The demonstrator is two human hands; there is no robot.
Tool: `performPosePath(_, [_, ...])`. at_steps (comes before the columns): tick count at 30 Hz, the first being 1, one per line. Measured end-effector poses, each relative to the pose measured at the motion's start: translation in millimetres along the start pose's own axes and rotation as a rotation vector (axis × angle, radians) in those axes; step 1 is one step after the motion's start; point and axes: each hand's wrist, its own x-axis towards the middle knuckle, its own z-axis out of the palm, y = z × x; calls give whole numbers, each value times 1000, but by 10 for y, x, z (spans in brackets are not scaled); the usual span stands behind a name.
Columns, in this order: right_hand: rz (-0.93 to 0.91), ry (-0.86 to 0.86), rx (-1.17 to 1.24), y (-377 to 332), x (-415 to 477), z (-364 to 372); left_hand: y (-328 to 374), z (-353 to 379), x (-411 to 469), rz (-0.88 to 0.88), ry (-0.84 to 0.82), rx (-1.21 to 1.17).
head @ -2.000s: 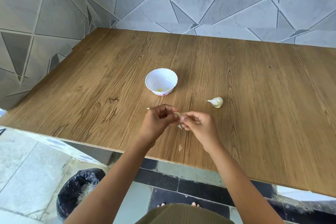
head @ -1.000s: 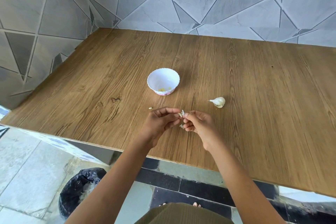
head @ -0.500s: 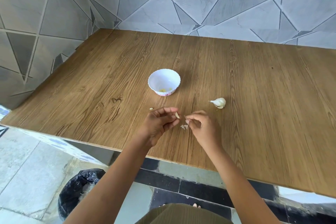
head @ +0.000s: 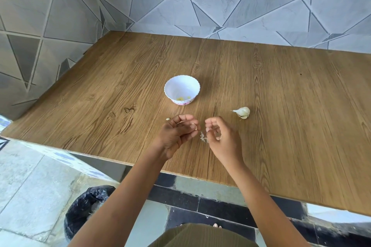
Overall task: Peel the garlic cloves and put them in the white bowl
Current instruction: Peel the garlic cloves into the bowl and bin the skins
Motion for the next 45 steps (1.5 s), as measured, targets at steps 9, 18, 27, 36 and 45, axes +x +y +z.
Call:
performPosePath(9, [-60,-109,-306,193,-127,25,138,-297,157,300,284,745])
performPosePath(18, [-47,-163,-364,261,-246,27,351,-617,398,415,394,1302])
performPosePath(27, [-18,-188,-346,327,-345,-102,338,-341,168,540,248,1349])
performPosePath(36, [22,-157,-298,370,-449,-292,-234,189,246,495,-73,1703])
performPosePath(45, [136,-60,86,285,-408,-376,-372,160,49,637,-183,1809])
